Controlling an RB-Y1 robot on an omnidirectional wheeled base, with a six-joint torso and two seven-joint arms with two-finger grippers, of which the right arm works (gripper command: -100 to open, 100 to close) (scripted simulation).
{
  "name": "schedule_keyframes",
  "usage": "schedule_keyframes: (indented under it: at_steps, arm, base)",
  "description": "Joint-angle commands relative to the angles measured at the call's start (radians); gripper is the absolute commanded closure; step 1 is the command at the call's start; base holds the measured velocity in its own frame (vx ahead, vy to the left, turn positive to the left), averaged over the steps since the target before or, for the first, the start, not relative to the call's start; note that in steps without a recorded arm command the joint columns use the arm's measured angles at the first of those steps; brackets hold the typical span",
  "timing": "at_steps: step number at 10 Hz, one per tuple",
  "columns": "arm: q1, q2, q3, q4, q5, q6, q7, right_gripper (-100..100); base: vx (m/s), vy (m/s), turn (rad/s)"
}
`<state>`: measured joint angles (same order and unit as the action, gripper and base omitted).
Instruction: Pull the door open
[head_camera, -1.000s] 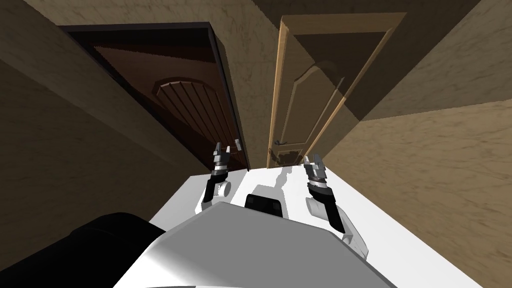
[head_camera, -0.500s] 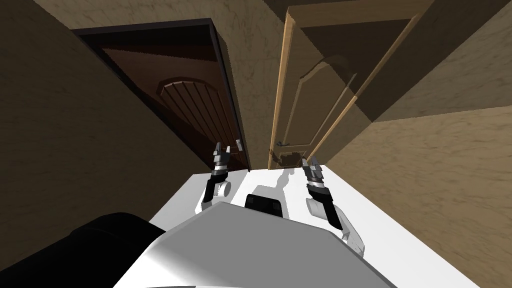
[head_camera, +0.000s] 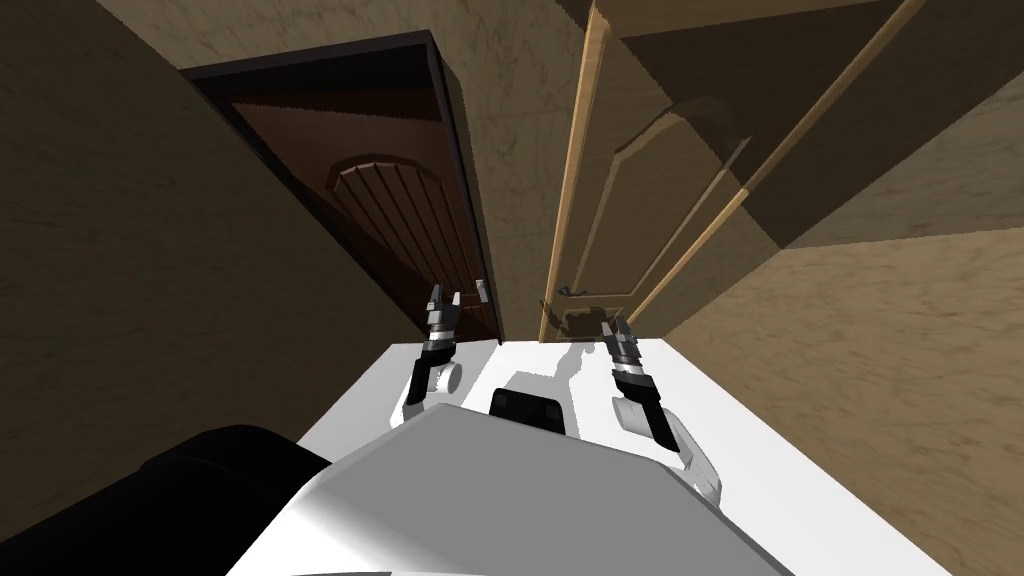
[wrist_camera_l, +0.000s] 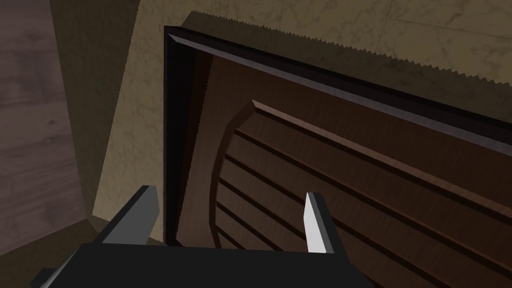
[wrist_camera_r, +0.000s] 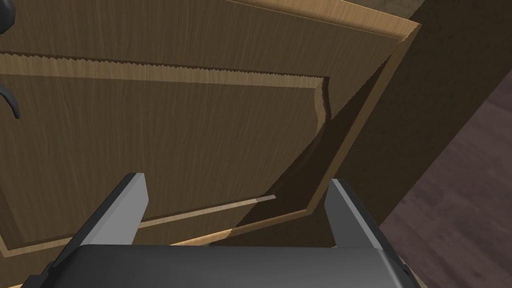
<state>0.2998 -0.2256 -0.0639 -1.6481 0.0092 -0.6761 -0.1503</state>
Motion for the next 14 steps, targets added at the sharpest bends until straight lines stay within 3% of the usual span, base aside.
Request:
schedule_keyframes:
  at_steps: [1,11,12,14]
  arm:
    - [-0.006,-0.006,0.0,0.034,-0.002,-0.003,-0.005,-100]
    - [-0.088,-0.077,0.001,0.302,-0.027,-0.029,-0.051,-100]
    - [-0.088,-0.077,0.001,0.318,-0.027,-0.029,-0.051,-100]
    - [-0.109,-0.096,0.002,0.393,-0.034,-0.036,-0.063,-100]
  base:
    - [0.054,-0.012,0.054]
    - [0.062,-0.014,0.09]
    - [0.057,-0.026,0.043]
    - [0.063,-0.021,0.108]
